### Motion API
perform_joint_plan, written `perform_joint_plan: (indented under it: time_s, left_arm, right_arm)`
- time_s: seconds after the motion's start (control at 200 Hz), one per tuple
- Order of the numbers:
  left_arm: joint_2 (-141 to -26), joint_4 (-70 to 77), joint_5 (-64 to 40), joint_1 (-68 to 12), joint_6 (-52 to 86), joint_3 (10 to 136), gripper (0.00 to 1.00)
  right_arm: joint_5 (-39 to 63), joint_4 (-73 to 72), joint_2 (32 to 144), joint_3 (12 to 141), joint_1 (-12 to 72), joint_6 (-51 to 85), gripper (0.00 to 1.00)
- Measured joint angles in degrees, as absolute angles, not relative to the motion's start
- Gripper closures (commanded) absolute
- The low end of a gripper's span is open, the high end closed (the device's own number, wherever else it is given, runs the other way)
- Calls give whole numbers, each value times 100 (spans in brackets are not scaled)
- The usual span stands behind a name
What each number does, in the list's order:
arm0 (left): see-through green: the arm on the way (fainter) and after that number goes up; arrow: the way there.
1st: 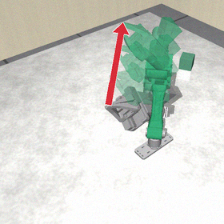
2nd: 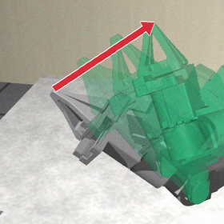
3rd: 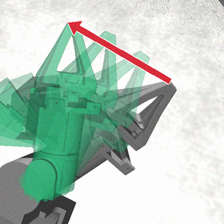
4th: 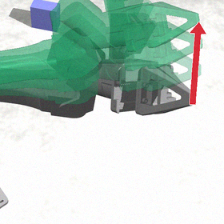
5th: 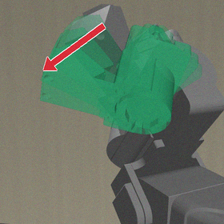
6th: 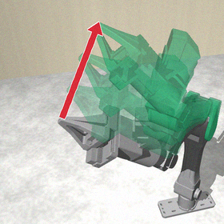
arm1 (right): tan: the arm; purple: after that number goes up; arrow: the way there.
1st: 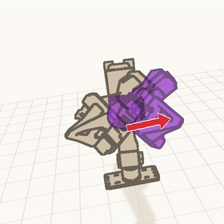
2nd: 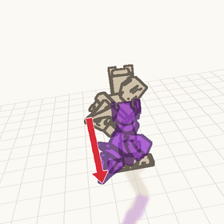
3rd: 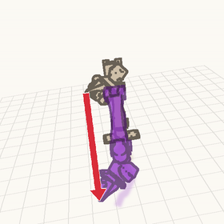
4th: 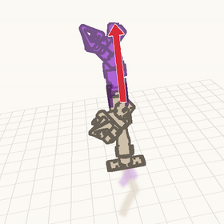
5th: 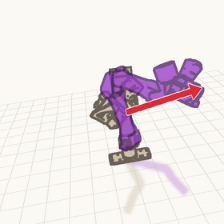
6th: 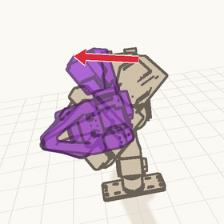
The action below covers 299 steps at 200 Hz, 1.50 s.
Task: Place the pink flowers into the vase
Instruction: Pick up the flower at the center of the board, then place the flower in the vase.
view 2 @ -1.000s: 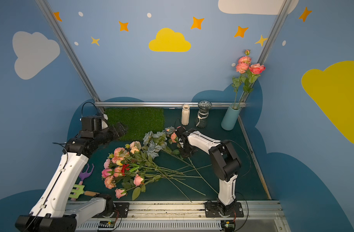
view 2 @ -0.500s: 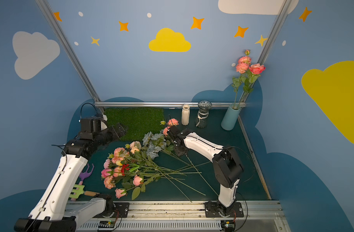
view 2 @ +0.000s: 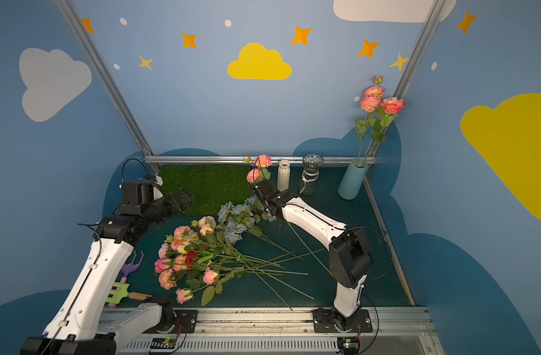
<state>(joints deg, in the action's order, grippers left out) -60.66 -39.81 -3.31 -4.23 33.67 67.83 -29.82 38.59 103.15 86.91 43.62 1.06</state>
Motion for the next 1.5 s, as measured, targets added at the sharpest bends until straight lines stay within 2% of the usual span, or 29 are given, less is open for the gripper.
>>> perform_joint_plan:
  time_s: [0.305, 0.931, 1.156, 1.497]
  left_arm:
    - [-5933, -3848, -318, -423, 3367, 6683, 0]
    - [-5924, -3695, -322, -423, 3332, 6646, 0]
    - [-5940, -3695, -325, -410, 3323, 6646, 0]
    - [-6042, -3686, -526, -370, 3271, 6646, 0]
  right_arm:
    - [-3221, 2471, 10175, 8385, 4283, -60, 100]
    - [-2860, -1061, 8805, 6978, 3942, -657, 100]
    - [-2773, -1039, 8709, 7343, 3752, -530, 100]
    - [-3033, -864, 7968, 7789, 3511, -475, 100]
